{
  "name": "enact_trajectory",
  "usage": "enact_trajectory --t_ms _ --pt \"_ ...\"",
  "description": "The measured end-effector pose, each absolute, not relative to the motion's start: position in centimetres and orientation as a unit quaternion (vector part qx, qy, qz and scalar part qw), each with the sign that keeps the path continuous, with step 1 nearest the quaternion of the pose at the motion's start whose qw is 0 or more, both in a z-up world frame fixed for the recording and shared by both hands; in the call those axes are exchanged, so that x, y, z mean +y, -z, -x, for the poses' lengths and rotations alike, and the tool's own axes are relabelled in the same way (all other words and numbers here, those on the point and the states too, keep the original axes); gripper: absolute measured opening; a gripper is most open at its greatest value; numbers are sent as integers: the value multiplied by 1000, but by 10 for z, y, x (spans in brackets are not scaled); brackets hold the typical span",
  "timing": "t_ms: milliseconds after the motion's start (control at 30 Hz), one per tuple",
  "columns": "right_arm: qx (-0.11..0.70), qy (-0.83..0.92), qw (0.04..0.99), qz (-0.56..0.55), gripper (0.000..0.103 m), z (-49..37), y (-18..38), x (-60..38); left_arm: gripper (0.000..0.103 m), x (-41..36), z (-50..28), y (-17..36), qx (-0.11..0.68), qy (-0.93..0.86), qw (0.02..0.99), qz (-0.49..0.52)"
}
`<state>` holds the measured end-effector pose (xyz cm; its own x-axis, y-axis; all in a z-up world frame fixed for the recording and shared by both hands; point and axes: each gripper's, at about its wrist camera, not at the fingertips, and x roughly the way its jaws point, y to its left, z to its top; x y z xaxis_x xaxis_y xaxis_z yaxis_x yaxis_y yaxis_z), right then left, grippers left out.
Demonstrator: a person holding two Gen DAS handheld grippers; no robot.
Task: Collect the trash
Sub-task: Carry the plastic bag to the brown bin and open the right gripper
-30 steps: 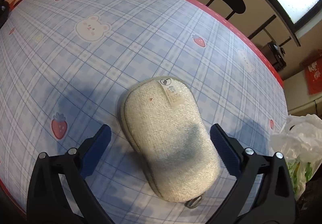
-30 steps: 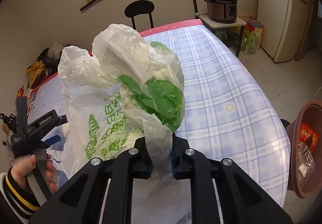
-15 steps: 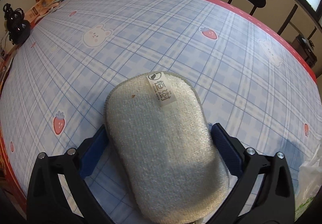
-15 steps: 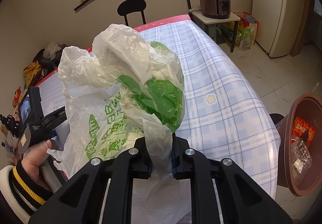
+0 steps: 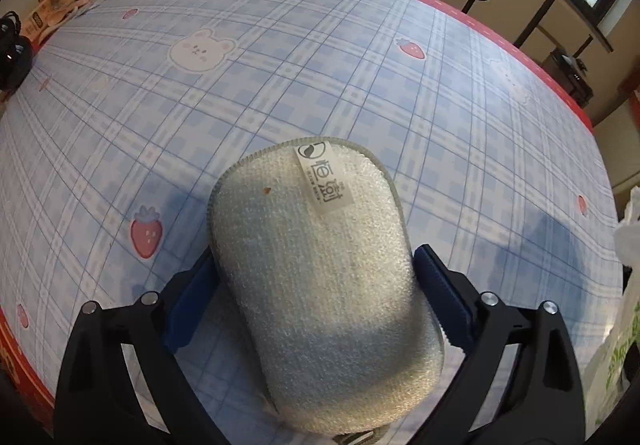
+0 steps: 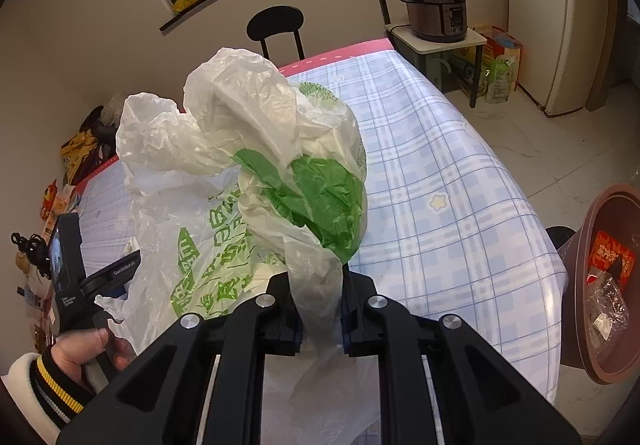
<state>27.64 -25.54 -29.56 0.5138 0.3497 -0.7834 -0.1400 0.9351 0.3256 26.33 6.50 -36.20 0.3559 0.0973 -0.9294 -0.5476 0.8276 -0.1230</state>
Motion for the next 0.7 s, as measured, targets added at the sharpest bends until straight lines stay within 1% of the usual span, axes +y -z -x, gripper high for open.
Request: enact_trajectory --t_ms 133,467,700 --pt "469 -154 862 -117 14 -268 289 -246 93 86 -230 356 518 -154 808 234" --pt "462 -185 859 -121 14 -247 278 -215 93 119 -155 309 478 -125 849 188" --pt "447 -191 864 -131 14 -234 270 -220 93 117 -135 271 446 -124 870 169"
